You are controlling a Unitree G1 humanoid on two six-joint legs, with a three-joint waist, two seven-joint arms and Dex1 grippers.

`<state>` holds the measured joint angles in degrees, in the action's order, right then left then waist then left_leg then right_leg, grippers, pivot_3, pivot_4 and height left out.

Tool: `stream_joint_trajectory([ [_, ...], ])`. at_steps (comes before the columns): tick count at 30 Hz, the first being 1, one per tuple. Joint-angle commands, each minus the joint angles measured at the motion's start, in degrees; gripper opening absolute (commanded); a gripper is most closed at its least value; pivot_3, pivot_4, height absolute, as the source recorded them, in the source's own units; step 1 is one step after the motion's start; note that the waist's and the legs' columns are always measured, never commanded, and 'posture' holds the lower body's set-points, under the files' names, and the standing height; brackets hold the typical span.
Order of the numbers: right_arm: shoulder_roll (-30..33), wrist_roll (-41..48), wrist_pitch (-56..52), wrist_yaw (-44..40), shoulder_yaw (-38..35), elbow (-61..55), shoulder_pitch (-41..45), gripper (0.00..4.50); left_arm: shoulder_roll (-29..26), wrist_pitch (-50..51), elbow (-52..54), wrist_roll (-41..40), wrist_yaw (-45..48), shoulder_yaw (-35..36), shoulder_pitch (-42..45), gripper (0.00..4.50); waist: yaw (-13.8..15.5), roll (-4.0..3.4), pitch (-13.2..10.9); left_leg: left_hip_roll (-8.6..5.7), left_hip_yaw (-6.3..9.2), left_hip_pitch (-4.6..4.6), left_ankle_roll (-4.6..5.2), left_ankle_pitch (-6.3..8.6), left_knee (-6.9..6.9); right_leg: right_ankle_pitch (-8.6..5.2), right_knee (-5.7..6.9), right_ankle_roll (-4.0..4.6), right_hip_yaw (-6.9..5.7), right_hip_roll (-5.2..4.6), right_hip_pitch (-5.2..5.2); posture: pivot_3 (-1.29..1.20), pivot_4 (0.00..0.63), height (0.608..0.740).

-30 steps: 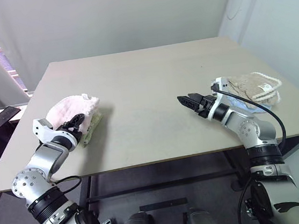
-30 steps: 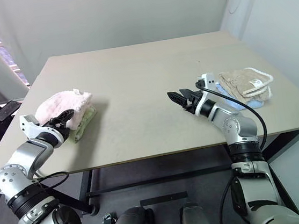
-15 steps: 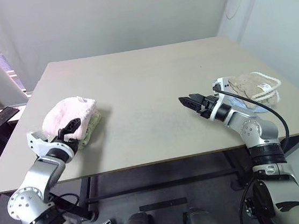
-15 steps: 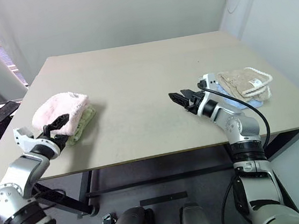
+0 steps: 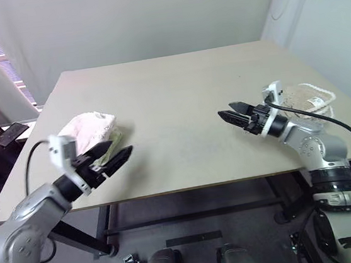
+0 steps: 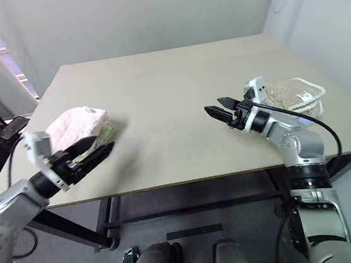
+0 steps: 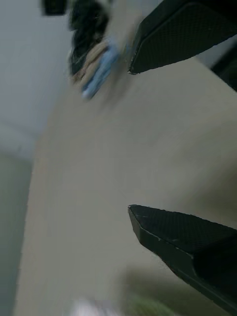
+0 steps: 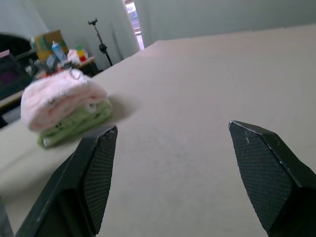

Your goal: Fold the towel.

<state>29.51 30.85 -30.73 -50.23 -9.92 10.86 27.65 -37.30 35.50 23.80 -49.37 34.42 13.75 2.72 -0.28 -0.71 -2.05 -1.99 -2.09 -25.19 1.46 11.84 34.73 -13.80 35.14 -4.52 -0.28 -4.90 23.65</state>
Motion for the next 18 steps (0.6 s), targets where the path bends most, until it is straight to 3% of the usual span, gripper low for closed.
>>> stream_joint_trajectory([
  [1, 2.9, 0.4, 3.1, -4.0, -1.3, -4.6, -2.2, 3.79, -0.1, -14.7, -7.0, 12.4, 12.4, -8.3, 4.4, 4.46, -0.2, 0.0, 0.0, 0.0, -0.04, 0.04, 0.0, 0.0, 0.01, 0.0, 0.0, 0.0, 0.0, -0.07, 0.01, 0.0, 0.0, 0.737],
  [4, 5.2, 0.5, 4.1, -7.1, -0.4, -8.8, -6.5, 3.79, 3.1, -20.2, -15.4, 14.2, 18.4, -10.4, 10.3, 4.46, -0.3, 0.01, 0.0, 0.07, -0.06, 0.09, 0.02, -0.02, 0.17, -0.04, -0.09, -0.04, 0.06, -0.09, 0.0, 0.0, 0.0, 0.737],
  [10, 4.8, -0.5, 5.8, -5.2, 0.6, -18.1, -13.6, 3.79, 6.0, -29.3, -31.9, 18.6, 25.4, -9.6, 15.4, 4.46, -0.5, 0.09, 0.0, 0.42, -0.3, 0.03, 0.08, -0.04, 0.61, -0.07, -0.16, -0.08, 0.08, 0.09, 0.08, 0.0, 0.0, 0.737],
  [18, 5.8, 0.8, 2.5, -4.4, 1.6, -24.3, -19.2, 3.79, 4.8, -30.8, -34.9, 20.0, 28.9, -8.4, 12.5, 4.46, -0.2, 0.28, 0.0, 0.58, -0.37, 0.02, 0.08, 0.0, 0.59, -0.06, -0.13, -0.07, 0.01, -0.06, 0.15, 0.0, 0.0, 0.737],
])
